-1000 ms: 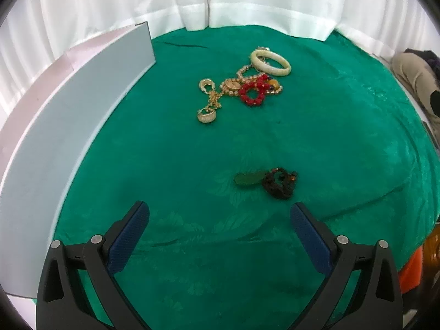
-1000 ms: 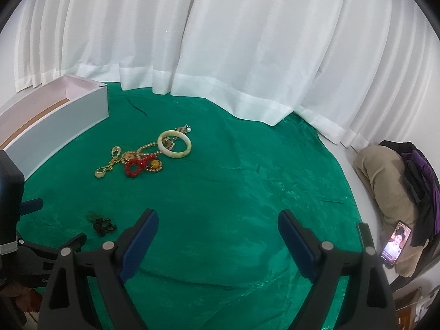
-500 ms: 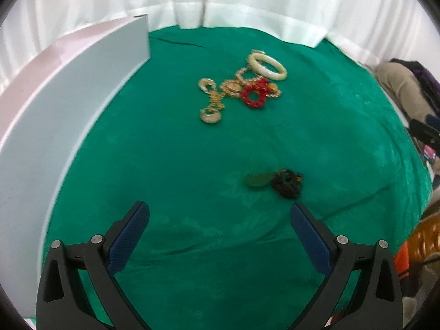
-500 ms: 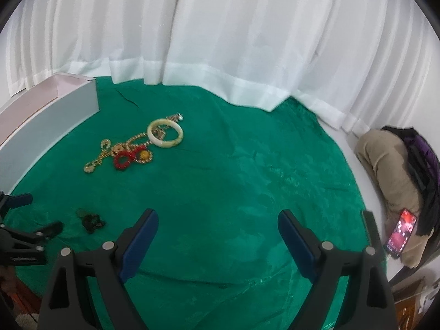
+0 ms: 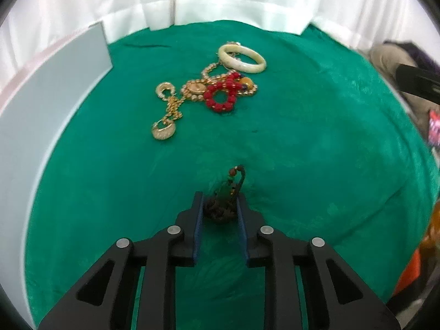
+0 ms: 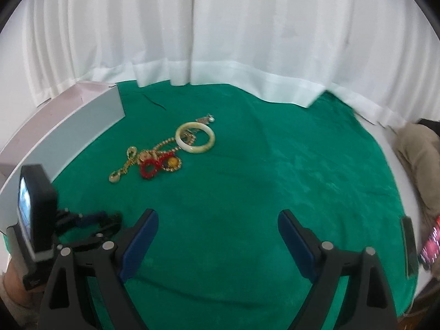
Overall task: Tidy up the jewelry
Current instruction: 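Grasp the dark pendant with the left gripper while the right gripper grasps the white jade bangle, then carry the pendant and jade bangle into the tray and open both grippers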
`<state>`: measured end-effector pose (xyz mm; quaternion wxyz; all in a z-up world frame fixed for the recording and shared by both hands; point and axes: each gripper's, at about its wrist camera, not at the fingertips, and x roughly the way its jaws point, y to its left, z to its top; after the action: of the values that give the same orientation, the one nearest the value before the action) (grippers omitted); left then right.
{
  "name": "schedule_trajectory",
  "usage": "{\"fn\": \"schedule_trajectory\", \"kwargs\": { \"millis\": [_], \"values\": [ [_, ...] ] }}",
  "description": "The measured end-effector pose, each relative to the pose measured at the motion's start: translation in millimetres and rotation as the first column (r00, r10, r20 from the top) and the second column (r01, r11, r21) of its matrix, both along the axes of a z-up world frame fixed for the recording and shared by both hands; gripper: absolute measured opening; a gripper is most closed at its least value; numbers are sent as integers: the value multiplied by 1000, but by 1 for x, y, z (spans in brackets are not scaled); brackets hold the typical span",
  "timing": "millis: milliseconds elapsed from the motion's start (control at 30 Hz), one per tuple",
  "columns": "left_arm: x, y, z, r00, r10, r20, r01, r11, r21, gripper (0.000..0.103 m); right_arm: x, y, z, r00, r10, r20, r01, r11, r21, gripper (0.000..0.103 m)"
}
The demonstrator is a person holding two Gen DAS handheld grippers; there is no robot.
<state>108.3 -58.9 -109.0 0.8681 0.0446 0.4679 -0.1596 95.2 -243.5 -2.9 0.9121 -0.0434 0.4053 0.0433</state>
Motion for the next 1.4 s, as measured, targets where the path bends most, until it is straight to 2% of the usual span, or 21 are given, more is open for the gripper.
{"fn": "schedule_trajectory", "kwargs": {
  "millis": [167, 233, 267, 300, 400, 533, 600, 700, 800, 900, 967, 1100, 1200, 1300, 1400],
  "values": [
    [2, 25, 4, 998, 58, -28, -60, 995, -80, 18, 68, 14, -18, 992, 119, -51, -114, 989, 93, 88],
    [3, 34, 5, 996, 79, -32, -82, 992, -94, 18, 97, 24, -28, 984, 165, -72, -157, 982, 106, 72],
    [3, 38, 6, 996, 88, -35, -91, 991, -101, 18, 112, 29, -32, 980, 183, -80, -174, 979, 107, 57],
    [5, 40, 7, 995, 94, -35, -97, 990, -103, 18, 131, 37, -39, 974, 206, -97, -195, 974, 113, 48],
    [6, 47, 10, 994, 107, -30, -110, 989, -103, 18, 169, 53, -56, 962, 235, -138, -219, 968, 124, 40],
    [7, 56, 13, 992, 124, -31, -126, 987, -102, 18, 199, 72, -87, 942, 247, -226, -238, 969, 66, 25],
    [8, 59, 14, 991, 127, -31, -130, 986, -102, 17, 203, 75, -93, 943, 235, -237, -233, 972, 39, 14],
    [6, 66, 20, 991, 133, -27, -135, 984, -116, 17, 197, 67, -81, 953, 208, -220, -194, 977, 84, 11],
    [1, 76, 33, 990, 140, -19, -141, 978, -156, 17, 183, 45, -58, 956, 206, -209, -155, 959, 237, 11],
    [-5, 89, 51, 988, 152, -7, -151, 967, -205, 16, 165, 27, -37, 958, 212, -195, -129, 920, 370, 11],
    [-13, 100, 66, 987, 162, 8, -156, 960, -231, 16, 149, 25, -21, 956, 235, -175, -142, 894, 424, 11],
    [-35, 135, 105, 978, 204, 54, -181, 943, -281, 16, 113, 49, 18, 942, 319, -105, -242, 861, 448, 11],
    [-53, 181, 140, 955, 278, 99, -242, 929, -279, 16, 94, 91, 50, 912, 409, -36, -346, 811, 471, 11],
    [-65, 234, 166, 915, 376, 147, -331, 908, -258, 16, 84, 154, 79, 859, 509, 45, -467, 746, 475, 11],
    [-65, 284, 170, 866, 473, 163, -439, 874, -207, 16, 79, 212, 90, 799, 596, 77, -554, 683, 476, 11]
  ]
}}
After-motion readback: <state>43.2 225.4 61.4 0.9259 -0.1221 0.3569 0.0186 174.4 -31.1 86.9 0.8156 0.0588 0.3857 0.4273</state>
